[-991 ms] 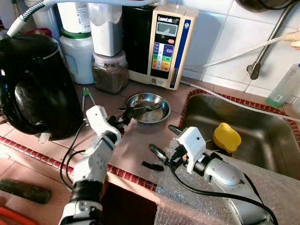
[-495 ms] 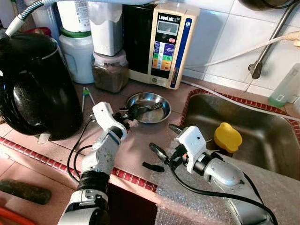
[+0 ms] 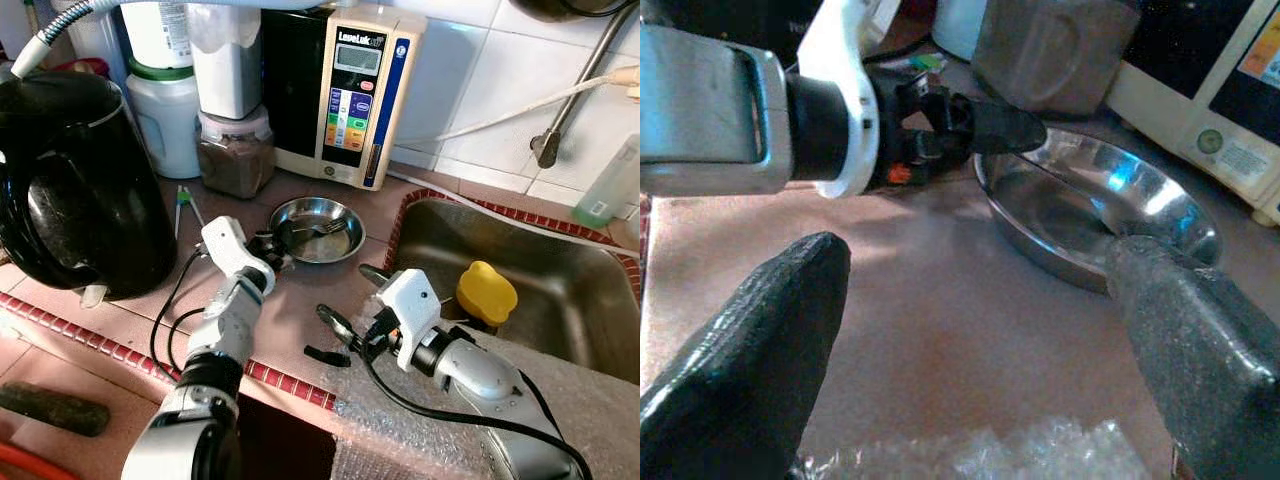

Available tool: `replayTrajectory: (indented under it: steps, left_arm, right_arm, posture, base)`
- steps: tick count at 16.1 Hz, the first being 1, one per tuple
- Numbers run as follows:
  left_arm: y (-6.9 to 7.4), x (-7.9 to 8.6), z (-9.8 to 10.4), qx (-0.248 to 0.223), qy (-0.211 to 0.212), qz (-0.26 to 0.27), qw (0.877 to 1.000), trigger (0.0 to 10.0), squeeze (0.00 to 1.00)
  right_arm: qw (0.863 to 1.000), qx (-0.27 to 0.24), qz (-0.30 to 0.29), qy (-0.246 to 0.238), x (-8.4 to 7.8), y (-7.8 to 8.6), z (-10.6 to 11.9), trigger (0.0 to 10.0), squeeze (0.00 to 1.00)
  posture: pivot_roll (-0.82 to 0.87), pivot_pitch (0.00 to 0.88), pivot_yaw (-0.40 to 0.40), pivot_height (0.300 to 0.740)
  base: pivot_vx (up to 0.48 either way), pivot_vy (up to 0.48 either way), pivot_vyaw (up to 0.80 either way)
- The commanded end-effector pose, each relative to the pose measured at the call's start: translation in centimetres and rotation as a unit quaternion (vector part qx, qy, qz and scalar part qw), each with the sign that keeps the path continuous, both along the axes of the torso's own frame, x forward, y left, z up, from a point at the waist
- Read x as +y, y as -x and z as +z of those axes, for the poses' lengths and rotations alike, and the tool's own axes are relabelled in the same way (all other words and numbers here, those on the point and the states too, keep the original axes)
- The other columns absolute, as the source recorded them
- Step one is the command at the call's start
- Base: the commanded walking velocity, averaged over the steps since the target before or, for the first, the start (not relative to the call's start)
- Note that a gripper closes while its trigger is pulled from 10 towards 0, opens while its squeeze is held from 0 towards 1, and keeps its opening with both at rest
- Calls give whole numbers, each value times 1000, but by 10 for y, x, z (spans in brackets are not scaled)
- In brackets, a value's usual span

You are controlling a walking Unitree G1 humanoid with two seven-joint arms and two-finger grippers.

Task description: Kitchen organization

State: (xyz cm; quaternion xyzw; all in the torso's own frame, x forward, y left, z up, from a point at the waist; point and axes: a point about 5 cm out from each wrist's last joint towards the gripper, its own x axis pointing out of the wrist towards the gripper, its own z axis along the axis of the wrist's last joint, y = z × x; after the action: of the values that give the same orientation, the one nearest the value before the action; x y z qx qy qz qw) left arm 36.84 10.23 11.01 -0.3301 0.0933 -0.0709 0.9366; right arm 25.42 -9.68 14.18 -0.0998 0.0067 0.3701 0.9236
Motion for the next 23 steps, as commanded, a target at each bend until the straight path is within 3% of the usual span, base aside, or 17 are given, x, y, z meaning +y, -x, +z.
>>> replayTrajectory:
  steps: [1,10,23]
  left_arm:
    - [-2,-9,1,6,1,-8,1000,0,0]
    - [-9,-7,8,-5,12,23,1000,0,0]
    - [-10,-22,8,3,19,4,1000,0,0]
  right_arm:
    - [1000,-5,-7,0,-4,0,3,10000,0]
    - [1000,9,0,12,-2,2,-3,10000,0]
    - [1000,0,-8,20,-1,-3,-5,10000,0]
  posture:
    - [1,0,-34,740]
    - [16,0,-37,740]
    - [20,0,-30,740]
  base:
    - [0,0,0]
    - [0,0,0]
    - [0,0,0]
